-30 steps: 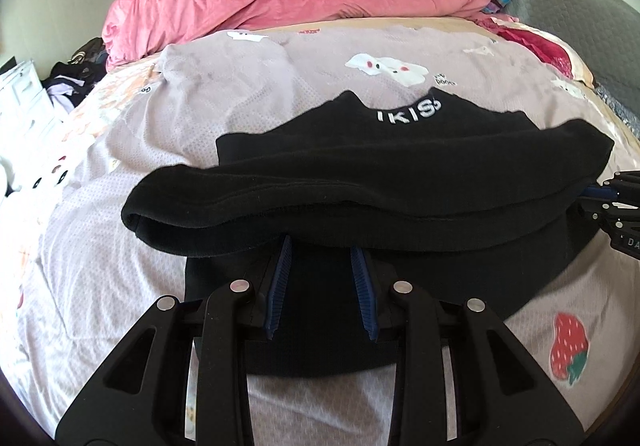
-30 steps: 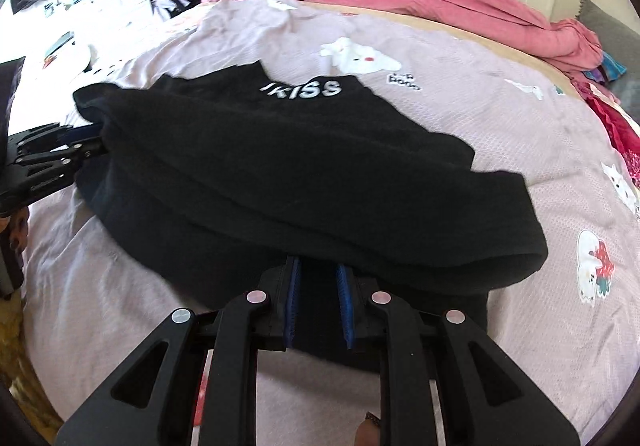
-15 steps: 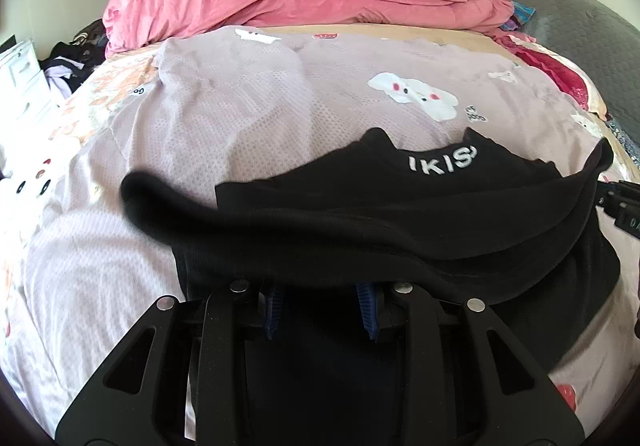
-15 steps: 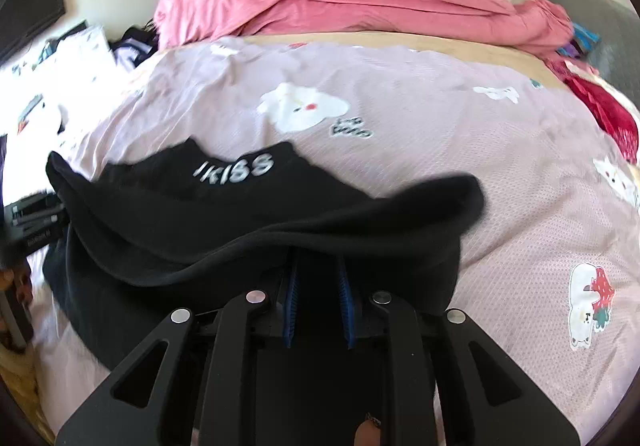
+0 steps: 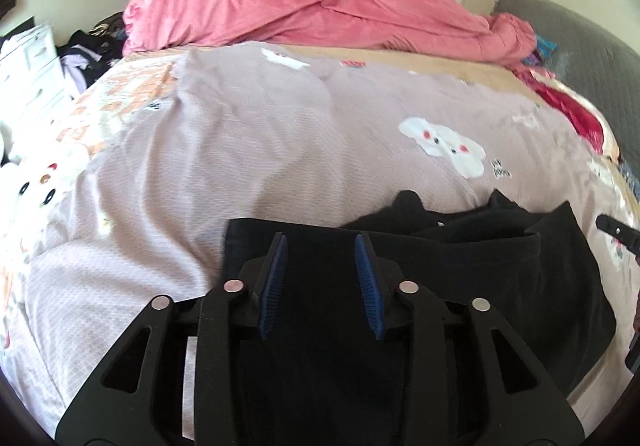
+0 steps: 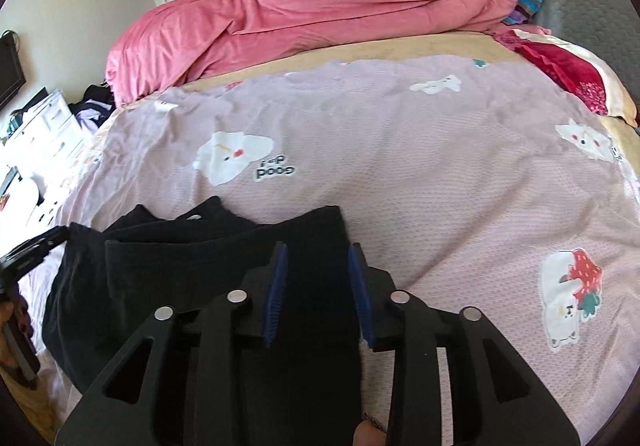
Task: Fold small clothes
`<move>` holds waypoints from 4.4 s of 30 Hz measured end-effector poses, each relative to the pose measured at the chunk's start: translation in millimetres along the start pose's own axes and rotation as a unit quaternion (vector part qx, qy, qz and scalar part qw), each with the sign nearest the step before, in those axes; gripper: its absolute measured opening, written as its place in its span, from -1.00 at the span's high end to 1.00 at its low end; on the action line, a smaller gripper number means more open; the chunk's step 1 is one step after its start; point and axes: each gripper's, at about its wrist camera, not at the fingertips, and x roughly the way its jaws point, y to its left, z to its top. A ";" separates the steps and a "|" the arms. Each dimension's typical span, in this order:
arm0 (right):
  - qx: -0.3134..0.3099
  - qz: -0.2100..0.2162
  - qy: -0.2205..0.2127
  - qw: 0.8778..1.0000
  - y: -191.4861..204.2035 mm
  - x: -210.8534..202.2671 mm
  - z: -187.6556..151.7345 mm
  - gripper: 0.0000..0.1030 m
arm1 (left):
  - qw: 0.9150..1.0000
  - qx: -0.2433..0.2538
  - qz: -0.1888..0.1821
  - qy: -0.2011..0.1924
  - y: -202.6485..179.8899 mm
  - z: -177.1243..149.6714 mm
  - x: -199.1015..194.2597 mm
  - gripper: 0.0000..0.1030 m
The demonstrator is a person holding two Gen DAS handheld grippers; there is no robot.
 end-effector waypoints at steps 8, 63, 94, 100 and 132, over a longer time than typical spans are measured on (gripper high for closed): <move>0.002 0.008 0.022 1.000 -8.3 15.8 -8.2 -0.05 | 0.997 -0.076 0.001 0.016 59.1 -6.4 2.1 0.20; 0.108 0.048 0.047 0.992 -34.9 5.1 -28.6 0.27 | 0.993 -0.095 -0.063 0.015 53.0 -33.1 -22.3 0.44; 0.079 -0.012 0.088 0.993 -15.6 -35.9 -103.9 0.54 | 0.993 -0.079 -0.039 0.078 49.8 -90.9 -28.2 -0.04; -0.018 0.004 0.007 1.000 38.6 -74.2 -104.2 -0.04 | 0.996 -0.065 -0.033 0.056 48.5 -82.8 -52.1 -0.27; -0.322 0.040 0.014 0.946 285.7 1.0 -161.5 -0.70 | 0.997 -0.049 0.000 0.060 65.5 -36.8 -30.8 -0.82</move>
